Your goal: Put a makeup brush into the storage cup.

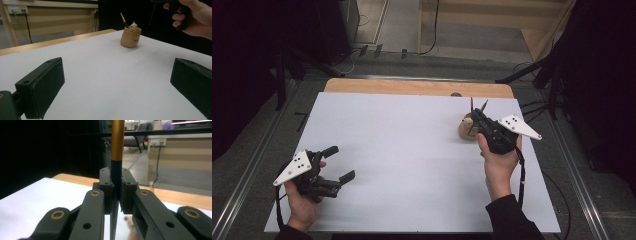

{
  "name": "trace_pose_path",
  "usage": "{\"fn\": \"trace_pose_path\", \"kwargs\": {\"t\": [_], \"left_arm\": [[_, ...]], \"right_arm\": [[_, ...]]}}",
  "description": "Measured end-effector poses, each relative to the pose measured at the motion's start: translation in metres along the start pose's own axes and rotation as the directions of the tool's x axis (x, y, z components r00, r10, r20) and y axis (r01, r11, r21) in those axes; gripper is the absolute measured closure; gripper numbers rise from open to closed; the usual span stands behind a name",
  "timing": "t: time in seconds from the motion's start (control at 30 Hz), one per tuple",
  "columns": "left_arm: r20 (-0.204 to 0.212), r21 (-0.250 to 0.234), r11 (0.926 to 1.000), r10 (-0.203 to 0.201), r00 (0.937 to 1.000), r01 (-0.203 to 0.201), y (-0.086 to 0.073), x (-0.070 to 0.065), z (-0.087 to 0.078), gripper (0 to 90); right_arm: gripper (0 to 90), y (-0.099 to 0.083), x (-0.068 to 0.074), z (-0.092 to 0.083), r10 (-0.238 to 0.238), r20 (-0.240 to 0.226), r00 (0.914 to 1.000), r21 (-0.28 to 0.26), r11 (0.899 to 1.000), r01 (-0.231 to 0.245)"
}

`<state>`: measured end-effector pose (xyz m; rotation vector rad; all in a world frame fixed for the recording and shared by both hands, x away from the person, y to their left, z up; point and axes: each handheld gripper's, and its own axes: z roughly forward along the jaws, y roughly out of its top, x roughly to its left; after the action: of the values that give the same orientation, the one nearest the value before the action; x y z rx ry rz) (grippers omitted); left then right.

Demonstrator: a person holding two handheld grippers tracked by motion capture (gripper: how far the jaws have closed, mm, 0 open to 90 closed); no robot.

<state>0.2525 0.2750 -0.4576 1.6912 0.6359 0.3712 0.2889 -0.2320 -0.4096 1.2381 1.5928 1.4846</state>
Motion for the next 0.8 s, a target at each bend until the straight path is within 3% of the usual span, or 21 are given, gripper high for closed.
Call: {"fn": "trace_pose_path", "kwargs": {"t": [0.13,0.53,0.8], "left_arm": [[-0.009,-0.006,1.0,-0.002,1.0,0.002,-0.001,0.002,-0.005,0.0],[-0.033,0.003,1.0,0.007,0.9994,-0.007,-0.004,0.006,-0.016,0.0],[-0.042,-0.002,1.0,0.006,0.9991,-0.006,-0.004,0.007,-0.019,0.0]], "right_arm": [[83.8,0.004,-0.013,0.003,0.02,0.02,0.9996,-0.011,1.0,-0.02],[83.8,0.011,-0.033,0.016,-0.024,0.089,0.9957,-0.013,1.0,0.026],[83.8,0.005,-0.042,0.028,-0.06,0.122,0.9908,0.014,0.998,0.059]]}}
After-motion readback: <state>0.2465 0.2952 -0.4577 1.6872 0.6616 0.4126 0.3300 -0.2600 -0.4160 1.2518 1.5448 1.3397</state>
